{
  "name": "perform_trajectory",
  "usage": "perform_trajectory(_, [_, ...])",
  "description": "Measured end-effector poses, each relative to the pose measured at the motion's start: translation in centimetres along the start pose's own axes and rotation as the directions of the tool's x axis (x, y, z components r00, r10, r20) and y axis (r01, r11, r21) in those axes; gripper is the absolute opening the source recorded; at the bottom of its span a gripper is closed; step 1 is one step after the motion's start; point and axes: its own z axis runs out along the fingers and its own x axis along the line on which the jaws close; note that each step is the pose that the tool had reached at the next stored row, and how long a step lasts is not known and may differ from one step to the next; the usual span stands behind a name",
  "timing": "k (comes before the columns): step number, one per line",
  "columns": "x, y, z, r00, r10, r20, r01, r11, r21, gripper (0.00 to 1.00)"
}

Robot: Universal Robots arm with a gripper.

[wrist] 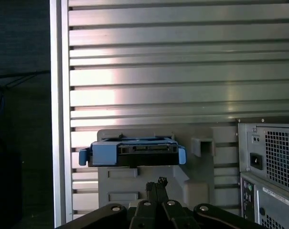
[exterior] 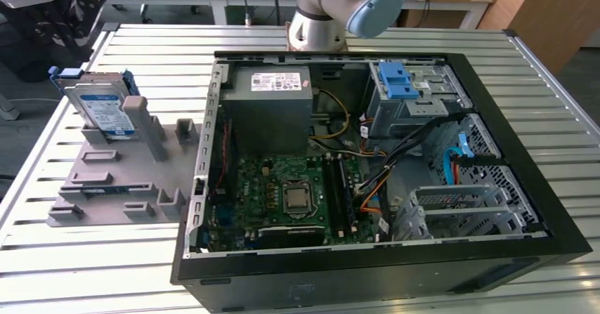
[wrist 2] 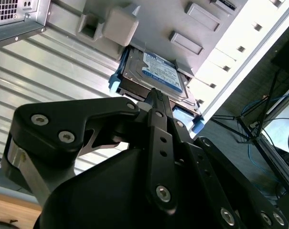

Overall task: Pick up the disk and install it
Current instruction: 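Reach for the disk, then pick up the disk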

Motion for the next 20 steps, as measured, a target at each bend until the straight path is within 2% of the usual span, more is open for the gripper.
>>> perform_trajectory(3, [0.56,0.17,0.10,1.0000,0.000,0.0000,0.000,1.0000,0.0000,0.11])
perform_trajectory(12, [2.92,0.75,0.70,1.0000,0.000,0.0000,0.000,1.0000,0.0000,0.11])
perform_trajectory(15, [3.37,0.78,0.76,1.0000,0.000,0.0001,0.000,1.0000,0.0000,0.11])
perform_trajectory(20, [3.50,0.78,0.82,1.0000,-0.001,0.0000,0.001,1.0000,0.0000,0.11])
